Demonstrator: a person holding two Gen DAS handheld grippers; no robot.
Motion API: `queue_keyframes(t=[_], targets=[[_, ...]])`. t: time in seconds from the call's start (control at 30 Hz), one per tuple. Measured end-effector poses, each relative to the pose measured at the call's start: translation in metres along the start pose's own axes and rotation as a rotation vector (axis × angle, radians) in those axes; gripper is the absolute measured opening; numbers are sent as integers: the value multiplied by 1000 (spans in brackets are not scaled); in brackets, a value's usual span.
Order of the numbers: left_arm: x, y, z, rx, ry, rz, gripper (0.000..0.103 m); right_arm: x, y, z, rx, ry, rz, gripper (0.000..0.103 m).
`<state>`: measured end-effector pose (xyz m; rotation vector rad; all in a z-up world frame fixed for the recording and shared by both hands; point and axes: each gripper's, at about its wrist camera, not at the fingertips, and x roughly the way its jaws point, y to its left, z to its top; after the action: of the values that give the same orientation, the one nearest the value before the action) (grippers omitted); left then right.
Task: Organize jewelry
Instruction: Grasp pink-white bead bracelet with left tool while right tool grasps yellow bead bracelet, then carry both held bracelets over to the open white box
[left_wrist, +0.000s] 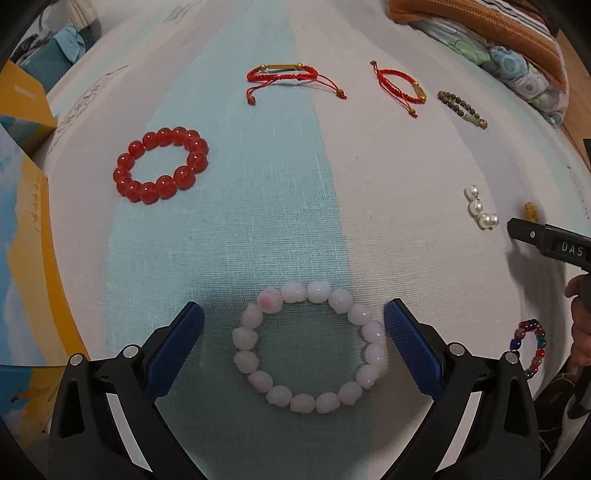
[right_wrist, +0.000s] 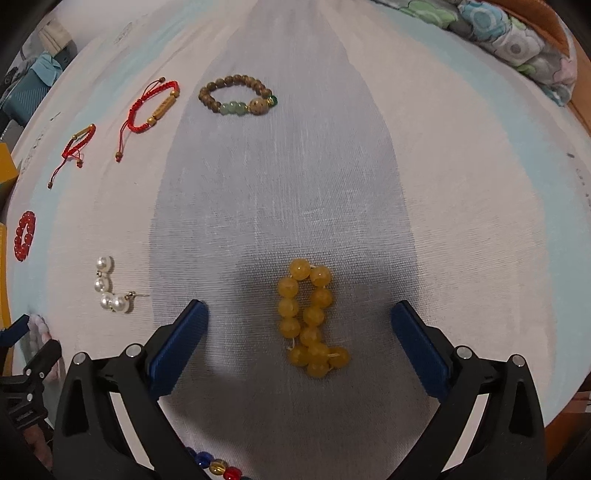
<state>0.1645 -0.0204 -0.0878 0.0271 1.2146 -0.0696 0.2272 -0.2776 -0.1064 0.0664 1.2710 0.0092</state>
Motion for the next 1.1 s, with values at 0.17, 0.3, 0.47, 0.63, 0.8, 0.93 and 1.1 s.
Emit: queue_keyframes(t=[0.17, 0.3, 0.47, 0.63, 0.8, 0.93, 1.1], targets=[[0, -1, -5, 19, -17, 6, 87, 3, -2, 1, 1, -1, 14, 97], [-3, 0, -7, 20, -24, -11, 66, 6, -5, 7, 2, -13, 13, 88], [-7, 3, -9, 16, -20, -21, 46, -6, -15, 4, 24, -32, 10, 55], [-11, 4, -12, 27, -18, -22, 20, -10, -27, 5, 43, -47, -12, 14], [-19, 7, -13, 19, -30, -61, 19, -23, -26, 3, 62, -96, -9, 10], [-29, 6, -14, 20, -60, -80, 19, -39, -21, -1, 56, -137, -16, 10], [-38, 2, -14, 18, -89, -83, 19, -40, -19, -8, 72, -192, -8, 9]])
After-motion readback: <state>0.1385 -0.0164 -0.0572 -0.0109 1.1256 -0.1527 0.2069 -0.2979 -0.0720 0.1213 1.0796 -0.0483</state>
